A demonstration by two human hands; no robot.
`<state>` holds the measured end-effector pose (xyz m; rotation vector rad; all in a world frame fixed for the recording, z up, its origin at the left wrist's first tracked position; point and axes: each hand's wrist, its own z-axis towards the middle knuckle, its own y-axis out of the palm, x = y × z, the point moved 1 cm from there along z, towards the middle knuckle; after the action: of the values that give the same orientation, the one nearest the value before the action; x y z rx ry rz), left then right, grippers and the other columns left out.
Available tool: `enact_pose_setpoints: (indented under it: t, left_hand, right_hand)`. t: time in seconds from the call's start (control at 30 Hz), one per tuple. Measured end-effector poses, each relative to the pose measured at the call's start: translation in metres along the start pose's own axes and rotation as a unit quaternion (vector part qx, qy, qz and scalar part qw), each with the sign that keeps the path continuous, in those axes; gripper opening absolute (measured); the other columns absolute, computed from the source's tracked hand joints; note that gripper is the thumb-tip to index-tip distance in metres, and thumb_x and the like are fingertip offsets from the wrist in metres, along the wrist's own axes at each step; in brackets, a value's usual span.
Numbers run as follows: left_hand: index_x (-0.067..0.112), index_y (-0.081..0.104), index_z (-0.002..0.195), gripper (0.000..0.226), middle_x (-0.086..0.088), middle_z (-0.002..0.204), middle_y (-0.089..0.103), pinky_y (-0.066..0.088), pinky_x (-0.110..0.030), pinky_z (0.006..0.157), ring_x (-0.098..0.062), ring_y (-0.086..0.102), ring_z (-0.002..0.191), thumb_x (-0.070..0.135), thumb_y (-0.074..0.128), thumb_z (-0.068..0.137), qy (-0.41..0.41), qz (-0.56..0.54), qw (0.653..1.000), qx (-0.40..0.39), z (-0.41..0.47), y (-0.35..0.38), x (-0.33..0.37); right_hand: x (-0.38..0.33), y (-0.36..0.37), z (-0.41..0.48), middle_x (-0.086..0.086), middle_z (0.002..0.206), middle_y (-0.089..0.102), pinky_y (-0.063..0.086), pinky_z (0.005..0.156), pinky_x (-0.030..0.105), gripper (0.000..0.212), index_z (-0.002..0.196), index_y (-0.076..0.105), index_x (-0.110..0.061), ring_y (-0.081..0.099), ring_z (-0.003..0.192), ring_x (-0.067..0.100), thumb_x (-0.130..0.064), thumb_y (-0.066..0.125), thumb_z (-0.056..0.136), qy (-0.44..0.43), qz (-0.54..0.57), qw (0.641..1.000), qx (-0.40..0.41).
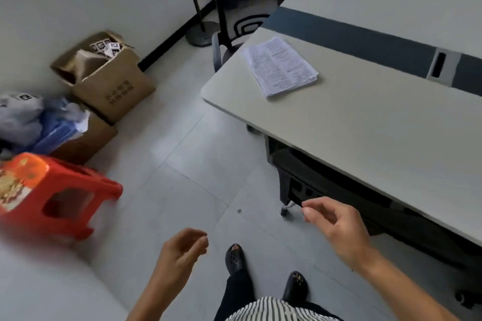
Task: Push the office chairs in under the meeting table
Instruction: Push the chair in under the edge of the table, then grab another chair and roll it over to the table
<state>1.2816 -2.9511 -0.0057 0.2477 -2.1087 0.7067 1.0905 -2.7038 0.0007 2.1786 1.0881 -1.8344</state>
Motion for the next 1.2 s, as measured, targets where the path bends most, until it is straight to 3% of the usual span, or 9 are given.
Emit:
enact_pose_setpoints:
  t: [0.17,0.37,0.5,0.67,0.97,1.2]
  left_hand:
    - [0.008,0.068,0.082,0.011,-0.012,0.073,0.074,0.051,-0.036,0.062,-0.031,0.07,0.072,0.003,0.06,0.086,-0.056,-0.102,0.986,0.119,-0.015,-0.087,-0.049]
    - [0.004,0.068,0.084,0.012,-0.012,0.071,0.074,0.05,-0.037,0.061,-0.027,0.07,0.068,0.0,0.057,0.087,-0.08,-0.176,0.962,0.191,0.004,-0.203,-0.084]
    - [0.004,0.068,0.084,0.013,-0.012,0.07,0.074,0.051,-0.037,0.062,-0.024,0.07,0.066,0.001,0.056,0.087,-0.087,-0.183,0.956,0.214,0.028,-0.287,-0.094]
    - [0.004,0.067,0.082,0.014,-0.011,0.068,0.074,0.05,-0.037,0.063,-0.025,0.07,0.066,0.001,0.056,0.088,-0.078,-0.187,0.952,0.227,0.091,-0.355,-0.091]
    - [0.001,0.067,0.087,0.011,-0.012,0.071,0.074,0.05,-0.033,0.06,-0.022,0.07,0.066,0.0,0.056,0.088,-0.052,-0.17,0.97,0.165,0.277,-0.412,-0.03]
    - [0.007,0.068,0.089,0.01,-0.014,0.08,0.075,0.053,-0.05,0.077,-0.032,0.071,0.078,0.008,0.058,0.088,-0.029,-0.15,0.974,0.166,0.405,-0.503,0.04]
  right_hand:
    - [-0.026,0.072,0.028,-0.004,0.086,0.076,0.054,0.079,0.029,0.011,0.093,0.074,-0.023,0.07,0.083,0.011,-0.026,0.07,0.083,0.022,-0.015,0.995,-0.099]
    - [-0.076,0.175,0.072,0.007,0.082,0.076,0.049,0.07,0.03,0.007,0.088,0.073,-0.015,0.072,0.078,0.02,-0.013,0.068,0.084,0.073,0.024,0.994,-0.08]
    - [-0.121,0.239,0.09,0.003,0.082,0.077,0.049,0.07,0.032,0.009,0.09,0.073,-0.015,0.072,0.078,0.019,-0.014,0.066,0.085,0.078,0.045,0.992,-0.084]
    - [-0.157,0.284,0.129,0.002,0.083,0.077,0.049,0.067,0.03,0.01,0.092,0.073,-0.015,0.072,0.079,0.019,-0.013,0.066,0.084,0.082,0.05,0.992,-0.078]
    - [-0.202,0.328,0.29,0.003,0.082,0.077,0.051,0.07,0.035,0.01,0.09,0.073,-0.015,0.073,0.077,0.018,-0.011,0.064,0.086,0.094,0.071,0.993,0.008]
    - [-0.3,0.38,0.445,0.001,0.079,0.077,0.051,0.068,0.032,0.01,0.09,0.072,-0.015,0.073,0.074,0.017,-0.011,0.064,0.087,0.063,0.09,0.994,-0.005]
